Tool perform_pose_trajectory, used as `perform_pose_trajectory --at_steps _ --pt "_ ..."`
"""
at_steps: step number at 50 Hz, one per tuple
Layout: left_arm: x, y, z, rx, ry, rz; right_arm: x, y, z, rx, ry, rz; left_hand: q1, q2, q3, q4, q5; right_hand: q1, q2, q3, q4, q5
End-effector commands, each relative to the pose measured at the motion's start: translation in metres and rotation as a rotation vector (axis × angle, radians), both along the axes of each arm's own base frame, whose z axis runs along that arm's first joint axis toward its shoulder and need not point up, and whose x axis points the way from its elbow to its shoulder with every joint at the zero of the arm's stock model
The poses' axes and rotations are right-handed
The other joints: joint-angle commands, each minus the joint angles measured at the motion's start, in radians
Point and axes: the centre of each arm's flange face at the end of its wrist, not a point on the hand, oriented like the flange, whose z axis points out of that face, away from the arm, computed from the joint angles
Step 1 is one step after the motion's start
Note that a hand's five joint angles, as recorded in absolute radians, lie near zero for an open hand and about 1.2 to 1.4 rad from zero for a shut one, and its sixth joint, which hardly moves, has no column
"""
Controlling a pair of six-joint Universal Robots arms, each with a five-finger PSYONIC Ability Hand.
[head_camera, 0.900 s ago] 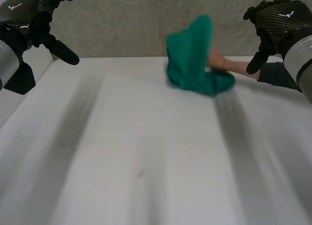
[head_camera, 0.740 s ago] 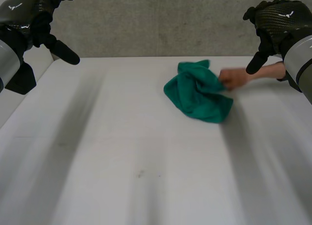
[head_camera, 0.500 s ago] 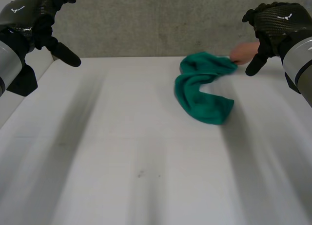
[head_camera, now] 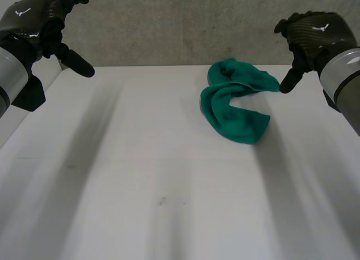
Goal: Fold the towel.
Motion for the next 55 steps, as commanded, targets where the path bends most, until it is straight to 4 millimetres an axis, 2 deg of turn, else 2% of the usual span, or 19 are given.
perform_pose_trajectory --at_steps 1,9,15,16,19,28,32,35,39,42,44,45,47,48,49,50,51,53,55 --pt "0.0 0.0 -0.002 0.003 -0.002 -0.001 0.008 -0.017 -0.058 0.125 0.222 0.036 -0.02 -0.026 -0.039 -0.03 -0.044 -0.025 -0.046 -0.036 -0.053 -0.049" --pt "-0.001 0.0 -0.003 0.007 -0.002 -0.003 0.025 -0.034 -0.111 0.234 0.303 0.083 -0.02 -0.026 -0.039 -0.03 -0.044 -0.025 -0.046 -0.036 -0.053 -0.049" --pt "-0.002 -0.004 -0.01 0.027 -0.008 -0.003 0.037 -0.057 -0.142 0.285 0.148 0.099 -0.02 -0.026 -0.039 -0.03 -0.044 -0.025 -0.046 -0.036 -0.053 -0.049" --pt "-0.002 -0.005 -0.01 0.027 -0.008 -0.003 0.043 -0.066 -0.159 0.314 0.061 0.122 -0.02 -0.026 -0.039 -0.03 -0.044 0.014 -0.007 0.003 -0.014 -0.009" --pt "-0.003 -0.007 -0.015 0.043 -0.012 -0.004 0.045 -0.069 -0.164 0.322 0.04 0.129 -0.02 -0.026 -0.039 -0.03 -0.044 0.023 0.003 0.012 -0.005 0.0" --pt "-0.005 -0.01 -0.022 0.064 -0.019 -0.007 0.059 -0.1 -0.216 0.359 -0.048 0.13 -0.018 -0.024 -0.036 -0.027 -0.041 0.357 0.337 0.346 0.329 0.334" --pt "-0.008 -0.01 -0.024 0.07 -0.021 -0.015 0.06 -0.105 -0.221 0.351 -0.047 0.127 -0.018 -0.024 -0.036 -0.027 -0.041 0.59 0.569 0.579 0.562 0.566" --pt "-0.008 -0.009 -0.024 0.068 -0.02 -0.016 0.063 -0.111 -0.212 0.318 -0.061 0.131 -0.018 -0.024 -0.036 -0.027 -0.041 1.194 1.174 1.183 1.166 1.171" --pt "-0.008 -0.009 -0.024 0.068 -0.02 -0.016 0.063 -0.112 -0.205 0.303 -0.065 0.133 -0.018 -0.024 -0.036 -0.027 -0.041 1.197 1.176 1.186 1.169 1.173" --pt "-0.008 -0.009 -0.023 0.067 -0.02 -0.016 0.065 -0.11 -0.183 0.272 -0.075 0.145 -0.018 -0.024 -0.036 -0.027 -0.041 1.197 1.176 1.186 1.169 1.173" --pt "-0.009 -0.01 -0.023 0.063 -0.019 -0.018 0.067 -0.101 -0.128 0.187 -0.093 0.17 -0.018 -0.024 -0.036 -0.027 -0.041 1.197 1.176 1.186 1.169 1.173" --pt "-0.01 -0.011 -0.023 0.054 -0.016 -0.019 0.067 -0.101 -0.128 0.186 -0.093 0.17 -0.018 -0.024 -0.036 -0.027 -0.041 1.197 1.176 1.186 1.169 1.173" --pt "-0.009 -0.013 -0.024 0.049 -0.015 -0.018 0.062 -0.081 -0.053 0.065 -0.132 0.205 -0.018 -0.024 -0.036 -0.027 -0.041 1.197 1.176 1.186 1.169 1.173" --pt "-0.011 -0.017 -0.027 0.041 -0.014 -0.019 0.062 -0.081 -0.052 0.064 -0.132 0.205 -0.02 -0.026 -0.039 -0.03 -0.044 1.197 1.176 1.186 1.169 1.173" --pt "-0.011 -0.017 -0.027 0.041 -0.014 -0.019 0.059 -0.068 -0.019 0.007 -0.14 0.238 -0.02 -0.026 -0.039 -0.03 -0.044 1.197 1.176 1.186 1.169 1.173" --pt "-0.016 -0.032 -0.042 0.046 -0.015 -0.019 0.056 -0.054 0.009 -0.044 -0.145 0.277 -0.02 -0.026 -0.039 -0.03 -0.044 1.197 1.176 1.186 1.169 1.173" --pt "-0.016 -0.032 -0.042 0.046 -0.015 -0.019 0.056 -0.054 0.009 -0.045 -0.146 0.277 -0.02 -0.026 -0.039 -0.03 -0.044 1.197 1.176 1.186 1.169 1.173" --pt "-0.021 -0.043 -0.058 0.057 -0.02 -0.03 0.051 -0.021 0.062 -0.154 -0.158 0.359 -0.02 -0.026 -0.039 -0.03 -0.044 1.197 1.176 1.186 1.169 1.173" --pt "-0.028 -0.056 -0.08 0.079 -0.027 -0.038 0.05 -0.009 0.077 -0.19 -0.164 0.383 -0.018 -0.024 -0.036 -0.027 -0.041 1.197 1.176 1.186 1.169 1.173"
